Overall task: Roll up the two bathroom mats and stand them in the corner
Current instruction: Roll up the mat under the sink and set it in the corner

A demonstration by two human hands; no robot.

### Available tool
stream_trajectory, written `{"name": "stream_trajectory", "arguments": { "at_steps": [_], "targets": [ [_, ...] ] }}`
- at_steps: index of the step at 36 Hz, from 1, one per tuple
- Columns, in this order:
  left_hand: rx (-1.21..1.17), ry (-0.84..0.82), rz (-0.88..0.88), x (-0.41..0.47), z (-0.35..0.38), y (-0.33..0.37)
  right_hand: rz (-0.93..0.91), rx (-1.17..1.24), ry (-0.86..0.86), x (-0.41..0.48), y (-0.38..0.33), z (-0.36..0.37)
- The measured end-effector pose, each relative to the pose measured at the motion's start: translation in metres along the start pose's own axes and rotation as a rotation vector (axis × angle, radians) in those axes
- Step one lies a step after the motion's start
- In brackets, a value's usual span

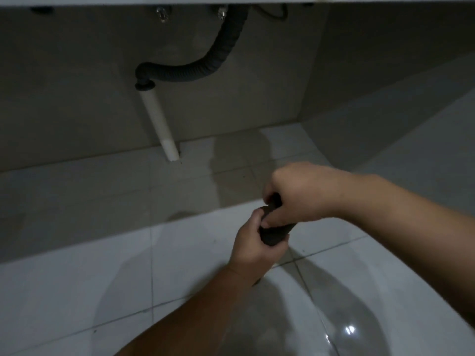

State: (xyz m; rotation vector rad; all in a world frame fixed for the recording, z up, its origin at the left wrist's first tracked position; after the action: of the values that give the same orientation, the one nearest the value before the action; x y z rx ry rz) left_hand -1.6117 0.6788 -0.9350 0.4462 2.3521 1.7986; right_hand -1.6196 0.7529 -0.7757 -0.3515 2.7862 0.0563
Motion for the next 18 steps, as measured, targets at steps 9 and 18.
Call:
{"name": "stream_trajectory", "arguments": {
  "at_steps": [9, 18],
  "targets": [
    [0.268, 0.006, 0.312, 0.002, 0.02, 0.029, 0.369, 0.387, -0.324, -0.027, 0.054, 0.011],
    [0.616, 0.012, 0.557, 0.019, 0.063, 0.049, 0.535, 0.828, -0.295, -0.065, 0.121, 0.054]
  ]
}}
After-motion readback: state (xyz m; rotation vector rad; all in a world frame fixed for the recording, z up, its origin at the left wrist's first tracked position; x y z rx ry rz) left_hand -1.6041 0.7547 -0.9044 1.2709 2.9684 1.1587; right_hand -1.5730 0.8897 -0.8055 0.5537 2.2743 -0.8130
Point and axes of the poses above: each hand's wrist, its own x-axis towards the middle knuckle, its own z-axis out of the palm, y = z × x, the point moved 4 cm from there along x, towards the middle knuckle
